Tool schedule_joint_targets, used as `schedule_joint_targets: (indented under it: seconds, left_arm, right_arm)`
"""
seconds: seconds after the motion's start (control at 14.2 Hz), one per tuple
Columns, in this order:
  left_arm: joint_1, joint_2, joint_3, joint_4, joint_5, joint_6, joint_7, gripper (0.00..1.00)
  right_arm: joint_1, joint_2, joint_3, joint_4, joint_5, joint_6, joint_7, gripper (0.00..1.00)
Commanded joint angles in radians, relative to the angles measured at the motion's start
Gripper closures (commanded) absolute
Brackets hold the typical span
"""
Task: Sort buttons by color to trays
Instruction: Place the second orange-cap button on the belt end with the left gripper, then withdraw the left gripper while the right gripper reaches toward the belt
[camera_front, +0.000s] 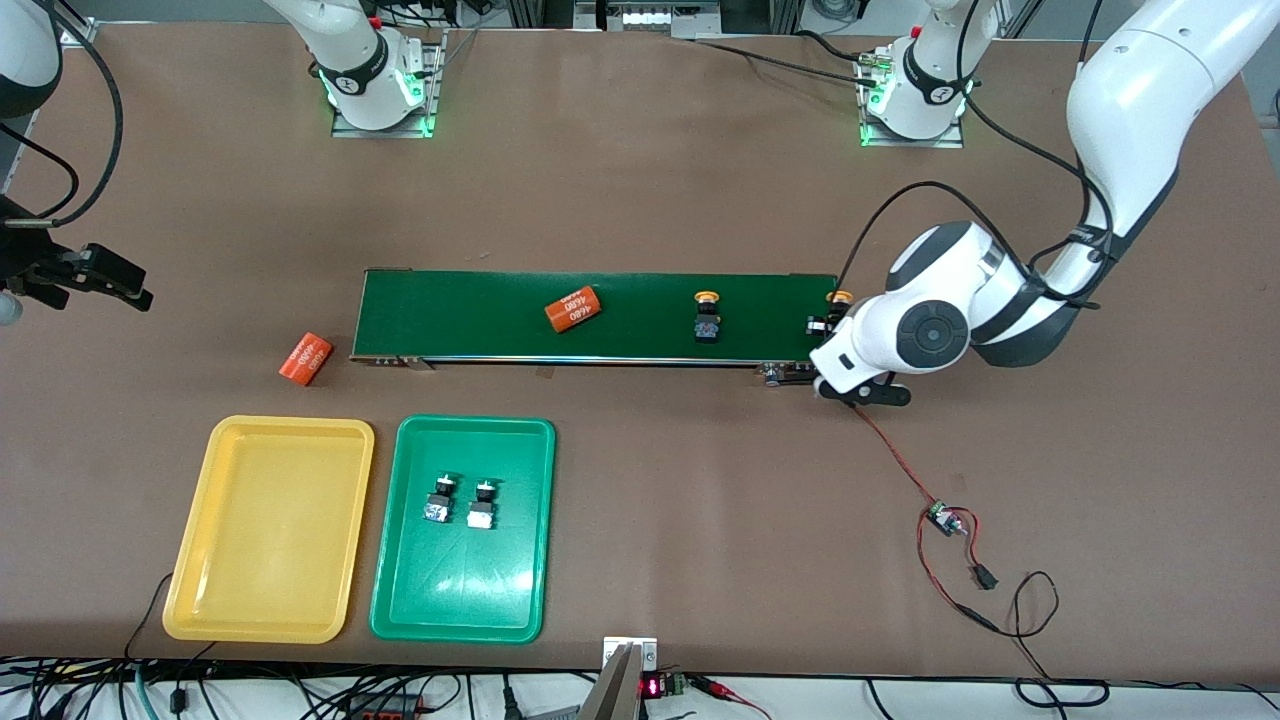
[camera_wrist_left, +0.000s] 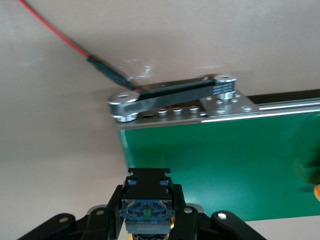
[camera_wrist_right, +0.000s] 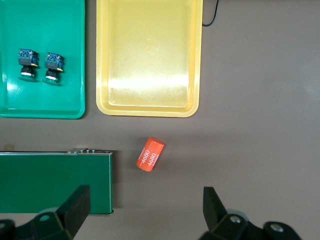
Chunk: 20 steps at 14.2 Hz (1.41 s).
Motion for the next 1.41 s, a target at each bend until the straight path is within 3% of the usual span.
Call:
schedule_joint_targets:
  seconds: [0.0,0.07,0.14,0.42,0.84,1.12,1.27,1.34]
  left_arm:
    - [-0.023,0.007,0.013,0.003,-0.016,0.016,-0.013,0.53]
    - [-0.023,0.007,0.013,0.003,-0.018,0.016,-0.014,0.15]
    - [-0.023,0.004,0.012,0.004,-0.016,0.013,-0.016,0.0]
    - [-0.001,-0.025,0.001,0.024,-0.016,-0.024,-0.013,0.0]
    - [0.003,-0.042,0.0,0.286,0.01,-0.282,0.004,0.0]
    - [0.043,-0.044,0.003,0.406,0.01,-0.316,0.151,0.0]
    - [0.045,-0.07,0.045,0.449,0.002,-0.311,0.261,0.0]
    - [0.03,-0.116,0.112,0.448,-0.014,-0.305,0.324,0.0]
  right_arm:
    - [-0.003,0.006,0.0,0.006,0.003,-0.007,0.003,0.0]
    - [-0.005,0.007,0.0,0.006,0.003,-0.007,0.003,0.0]
    - [-0.005,0.007,0.0,0.006,0.003,-0.007,0.003,0.0]
    - [-0.006,0.01,-0.002,0.006,0.005,-0.009,-0.002,0.0]
    - [0.016,0.003,0.003,0.011,0.012,-0.085,0.0,0.0]
    - [0.075,0.049,0.003,0.008,0.014,-0.084,-0.009,0.0]
    - [0.105,0.093,0.003,0.014,0.026,-0.063,0.001,0.0]
    - [0.118,0.11,0.003,0.016,0.04,-0.056,0.003,0.0]
